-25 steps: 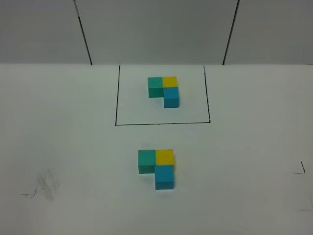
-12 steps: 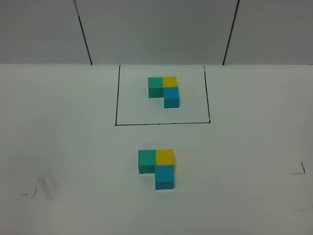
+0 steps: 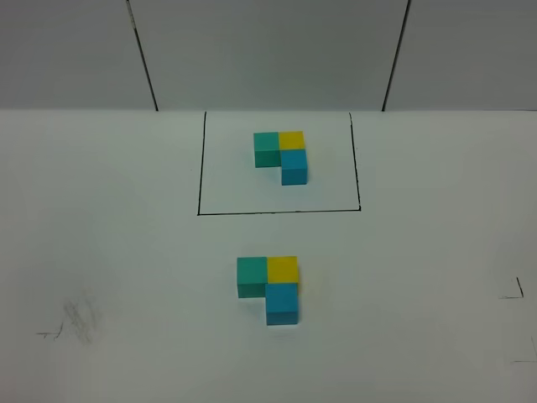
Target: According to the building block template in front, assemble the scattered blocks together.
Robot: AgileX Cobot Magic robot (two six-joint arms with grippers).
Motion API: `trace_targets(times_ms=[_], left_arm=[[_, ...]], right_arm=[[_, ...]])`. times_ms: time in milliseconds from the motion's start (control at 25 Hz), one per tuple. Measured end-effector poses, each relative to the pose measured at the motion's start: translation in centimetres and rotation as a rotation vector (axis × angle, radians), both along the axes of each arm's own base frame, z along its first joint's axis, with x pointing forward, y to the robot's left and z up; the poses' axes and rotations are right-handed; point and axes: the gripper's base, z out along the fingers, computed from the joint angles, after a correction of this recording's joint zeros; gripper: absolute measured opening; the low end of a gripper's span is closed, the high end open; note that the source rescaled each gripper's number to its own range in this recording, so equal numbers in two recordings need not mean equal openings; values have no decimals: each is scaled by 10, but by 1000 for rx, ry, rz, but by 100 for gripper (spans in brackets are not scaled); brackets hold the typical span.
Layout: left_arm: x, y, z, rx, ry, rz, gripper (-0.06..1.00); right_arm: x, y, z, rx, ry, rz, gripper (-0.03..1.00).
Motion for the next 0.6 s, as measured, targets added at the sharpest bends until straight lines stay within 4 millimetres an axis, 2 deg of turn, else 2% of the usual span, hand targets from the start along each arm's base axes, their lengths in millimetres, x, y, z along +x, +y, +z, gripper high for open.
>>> trace_targets(times_ms=[120,600], left_arm=[[0,0,0,0,0,0,59],[0,0,0,0,0,0,59]], right_arm=[[0,-1,-1,-70,24,22,78],[8,5,-4,-30,15,94,77]])
